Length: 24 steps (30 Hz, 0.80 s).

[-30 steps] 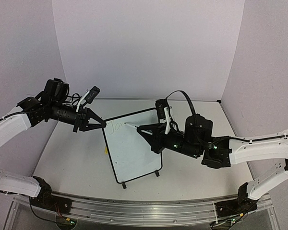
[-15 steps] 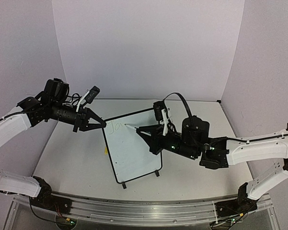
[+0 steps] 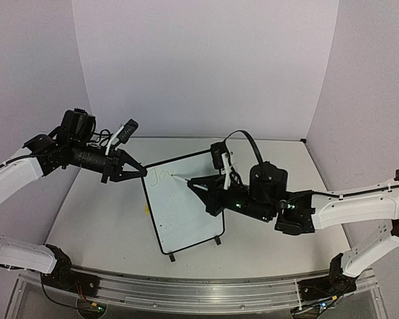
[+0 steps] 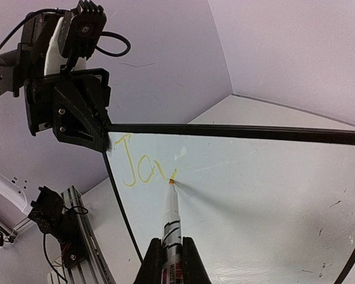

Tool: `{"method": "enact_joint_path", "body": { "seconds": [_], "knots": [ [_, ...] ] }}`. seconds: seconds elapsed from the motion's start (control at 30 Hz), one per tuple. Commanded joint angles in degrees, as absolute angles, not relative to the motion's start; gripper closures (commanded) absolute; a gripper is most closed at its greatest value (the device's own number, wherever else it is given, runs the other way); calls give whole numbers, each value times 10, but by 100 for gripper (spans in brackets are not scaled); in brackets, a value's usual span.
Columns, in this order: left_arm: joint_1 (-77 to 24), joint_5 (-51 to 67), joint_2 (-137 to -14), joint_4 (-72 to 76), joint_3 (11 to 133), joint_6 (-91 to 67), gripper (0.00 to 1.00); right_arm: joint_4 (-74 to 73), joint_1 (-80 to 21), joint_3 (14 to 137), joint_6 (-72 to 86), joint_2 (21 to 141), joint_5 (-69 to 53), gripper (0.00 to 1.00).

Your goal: Write a sentence on the whiteboard

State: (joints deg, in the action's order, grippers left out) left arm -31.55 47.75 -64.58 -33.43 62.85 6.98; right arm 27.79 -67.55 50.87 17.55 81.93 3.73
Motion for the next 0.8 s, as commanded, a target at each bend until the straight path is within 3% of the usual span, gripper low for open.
{"method": "enact_joint_path", "body": {
  "seconds": [0.0, 0.43, 0.77],
  "knots": [
    [-318, 497, -637, -325, 628, 74, 100, 275, -674, 515, 189, 837, 37, 100],
    [-318, 496, -640, -325, 628, 75, 100, 284, -676, 529, 200, 859, -19, 100],
    [-318, 496, -641, -325, 628, 75, 100, 290, -676, 488, 184, 764, 28, 100]
  ]
}}
